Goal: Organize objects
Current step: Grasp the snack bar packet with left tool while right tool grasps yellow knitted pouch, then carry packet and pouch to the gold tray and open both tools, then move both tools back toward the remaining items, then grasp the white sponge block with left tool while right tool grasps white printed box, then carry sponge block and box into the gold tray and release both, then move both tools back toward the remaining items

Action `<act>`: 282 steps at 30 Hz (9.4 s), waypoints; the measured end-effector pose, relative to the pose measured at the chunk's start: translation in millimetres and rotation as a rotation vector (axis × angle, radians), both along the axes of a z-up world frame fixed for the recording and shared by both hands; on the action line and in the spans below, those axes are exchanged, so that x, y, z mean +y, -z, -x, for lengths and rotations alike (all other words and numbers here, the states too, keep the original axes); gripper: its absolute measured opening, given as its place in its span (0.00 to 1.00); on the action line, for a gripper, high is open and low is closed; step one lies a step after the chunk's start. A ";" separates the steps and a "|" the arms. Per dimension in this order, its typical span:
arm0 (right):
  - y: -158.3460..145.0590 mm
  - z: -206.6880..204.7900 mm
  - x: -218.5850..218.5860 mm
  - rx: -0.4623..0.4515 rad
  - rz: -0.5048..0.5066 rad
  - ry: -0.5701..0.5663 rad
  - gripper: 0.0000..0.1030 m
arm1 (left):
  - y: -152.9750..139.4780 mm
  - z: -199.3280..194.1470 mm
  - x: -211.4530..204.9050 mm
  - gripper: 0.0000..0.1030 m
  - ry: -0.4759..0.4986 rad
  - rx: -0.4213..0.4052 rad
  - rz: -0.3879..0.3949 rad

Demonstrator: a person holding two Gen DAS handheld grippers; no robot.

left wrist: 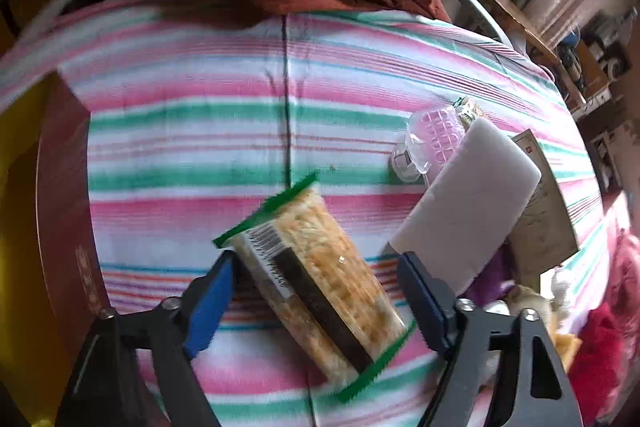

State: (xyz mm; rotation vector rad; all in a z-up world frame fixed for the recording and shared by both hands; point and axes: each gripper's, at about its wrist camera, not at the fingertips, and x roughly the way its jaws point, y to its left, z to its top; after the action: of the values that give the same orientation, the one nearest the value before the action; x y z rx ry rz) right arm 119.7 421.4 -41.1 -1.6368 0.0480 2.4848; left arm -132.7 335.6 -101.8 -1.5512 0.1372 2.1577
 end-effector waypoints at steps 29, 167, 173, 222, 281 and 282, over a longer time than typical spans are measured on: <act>-64.5 98.1 -115.6 0.280 0.171 -0.199 0.35 | -126.6 -62.6 -231.6 0.31 -0.007 0.295 -0.266; 38.3 156.5 116.7 0.158 0.314 0.140 0.50 | -44.0 -26.7 21.0 0.84 0.331 0.174 -0.119; 34.9 153.7 115.7 0.165 0.287 0.139 0.49 | -21.0 -13.4 46.5 0.84 0.359 0.136 -0.094; -37.9 217.2 -181.4 0.274 0.515 -0.249 0.52 | -66.6 -70.6 -340.0 0.71 -0.293 0.215 -0.132; -2.8 126.9 -219.0 0.274 0.203 -0.156 0.64 | -75.9 -111.2 -321.2 0.91 -0.276 0.396 -0.030; -2.6 125.5 -216.3 0.272 0.202 -0.151 0.64 | -76.0 -111.0 -320.3 0.91 -0.274 0.396 -0.031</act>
State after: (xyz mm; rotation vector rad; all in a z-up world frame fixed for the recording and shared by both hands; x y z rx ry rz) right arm -5.8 205.1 -38.5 -1.4033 0.2243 2.8874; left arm -21.7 15.2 -25.7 -1.1626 0.0188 2.6510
